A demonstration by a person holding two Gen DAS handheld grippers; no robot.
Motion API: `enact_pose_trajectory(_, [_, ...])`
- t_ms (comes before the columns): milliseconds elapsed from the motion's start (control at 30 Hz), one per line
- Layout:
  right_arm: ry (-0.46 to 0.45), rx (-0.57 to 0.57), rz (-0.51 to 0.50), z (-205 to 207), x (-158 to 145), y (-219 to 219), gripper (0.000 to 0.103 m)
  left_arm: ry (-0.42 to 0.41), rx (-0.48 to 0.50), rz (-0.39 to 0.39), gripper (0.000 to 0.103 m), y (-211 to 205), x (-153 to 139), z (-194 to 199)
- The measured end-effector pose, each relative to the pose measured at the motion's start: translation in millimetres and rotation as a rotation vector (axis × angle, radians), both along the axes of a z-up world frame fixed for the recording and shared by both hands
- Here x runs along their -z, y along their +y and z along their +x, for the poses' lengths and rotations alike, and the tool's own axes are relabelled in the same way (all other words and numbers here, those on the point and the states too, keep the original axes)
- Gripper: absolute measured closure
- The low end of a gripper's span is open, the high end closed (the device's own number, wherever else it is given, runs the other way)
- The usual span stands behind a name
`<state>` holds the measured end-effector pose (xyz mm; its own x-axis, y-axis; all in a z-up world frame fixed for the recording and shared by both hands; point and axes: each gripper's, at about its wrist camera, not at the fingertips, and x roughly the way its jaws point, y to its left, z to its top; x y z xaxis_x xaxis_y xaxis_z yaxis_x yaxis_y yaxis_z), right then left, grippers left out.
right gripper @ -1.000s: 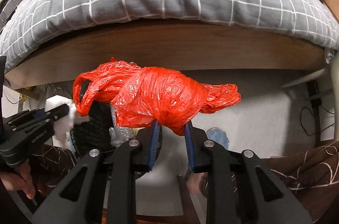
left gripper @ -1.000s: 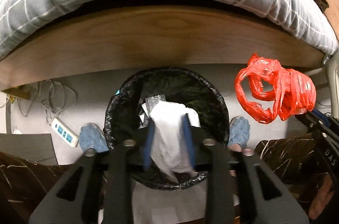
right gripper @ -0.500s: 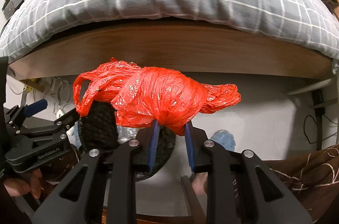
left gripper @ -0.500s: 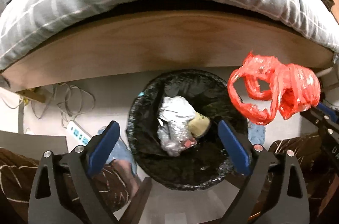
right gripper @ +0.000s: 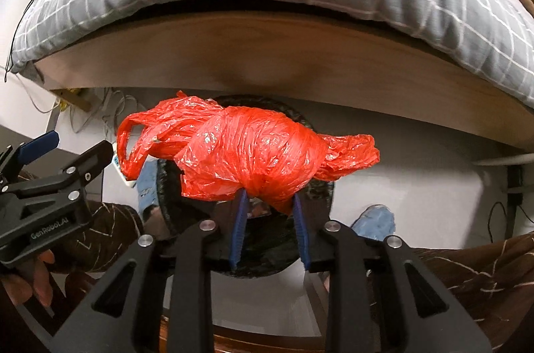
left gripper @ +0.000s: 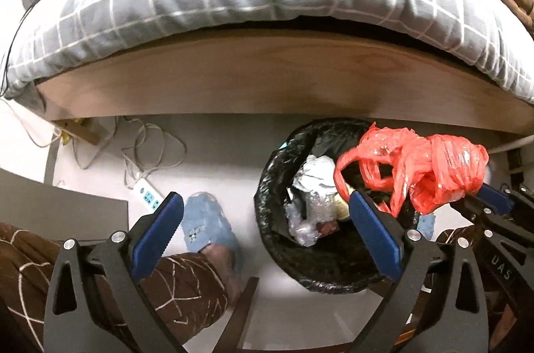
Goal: Collect trash
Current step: 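Open the left gripper over the bin while the right releases the red bag, then raise both tools back over the bed toward the remaining trash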
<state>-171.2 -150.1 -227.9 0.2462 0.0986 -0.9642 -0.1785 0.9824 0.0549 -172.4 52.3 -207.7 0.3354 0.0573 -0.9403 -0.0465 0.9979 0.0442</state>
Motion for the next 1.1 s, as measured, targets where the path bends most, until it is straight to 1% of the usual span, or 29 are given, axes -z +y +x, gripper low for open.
enact_pose_trajectory(33, [0.000, -0.002, 0.001, -2, 0, 2, 0.071, 0.001, -0.003, 0.001, 0.006, 2, 0, -1])
enact_pose_trajectory(133, [-0.005, -0.004, 0.010, -1, -1, 4, 0.061, 0.003, -0.011, -0.001, 0.006, 3, 0, -2])
enact_pose_trajectory(200, [-0.019, -0.001, 0.012, -1, -3, 5, 0.053, 0.002, -0.011, -0.007, 0.006, 3, 0, -2])
enact_pose_trajectory(233, [-0.025, 0.005, 0.008, 0, -5, 4, 0.046, 0.002, -0.009, -0.006, 0.006, 2, 0, -1])
enact_pose_trajectory(267, [-0.033, 0.012, 0.006, 0, -7, 1, 0.041, 0.001, -0.007, -0.009, 0.006, 1, -1, -1])
enact_pose_trajectory(300, [-0.037, 0.017, 0.005, 1, -8, -1, 0.040, 0.000, -0.006, -0.011, 0.006, 0, 0, -1])
enact_pose_trajectory(367, [-0.052, 0.026, -0.004, 1, -11, -5, 0.032, -0.004, -0.005, -0.015, 0.006, -1, -1, 0])
enact_pose_trajectory(400, [-0.061, 0.028, -0.006, 1, -13, -8, 0.030, -0.005, -0.005, -0.018, 0.006, -1, -1, 0])
enact_pose_trajectory(467, [-0.081, 0.031, -0.016, 2, -17, -12, 0.023, -0.007, -0.003, -0.025, 0.006, -1, -2, 1])
enact_pose_trajectory(600, [-0.122, 0.037, -0.026, 2, -27, -19, 0.012, -0.023, 0.003, -0.035, 0.006, -5, -9, 5])
enact_pose_trajectory(633, [-0.129, 0.037, -0.025, 3, -31, -22, 0.008, -0.029, 0.005, -0.040, 0.006, -5, -12, 6])
enact_pose_trajectory(800, [-0.202, 0.061, -0.039, 9, -49, -24, 0.007, -0.084, 0.031, -0.057, 0.006, -13, -29, 12])
enact_pose_trajectory(967, [-0.303, 0.101, -0.038, 19, -77, -38, 0.007, -0.142, 0.056, -0.087, 0.006, -23, -49, 23])
enact_pose_trajectory(1067, [-0.365, 0.143, -0.049, 24, -93, -52, 0.007, -0.197, 0.089, -0.081, 0.006, -33, -70, 29])
enact_pose_trajectory(1100, [-0.372, 0.155, -0.048, 26, -95, -55, 0.007, -0.223, 0.093, -0.082, 0.006, -35, -79, 31])
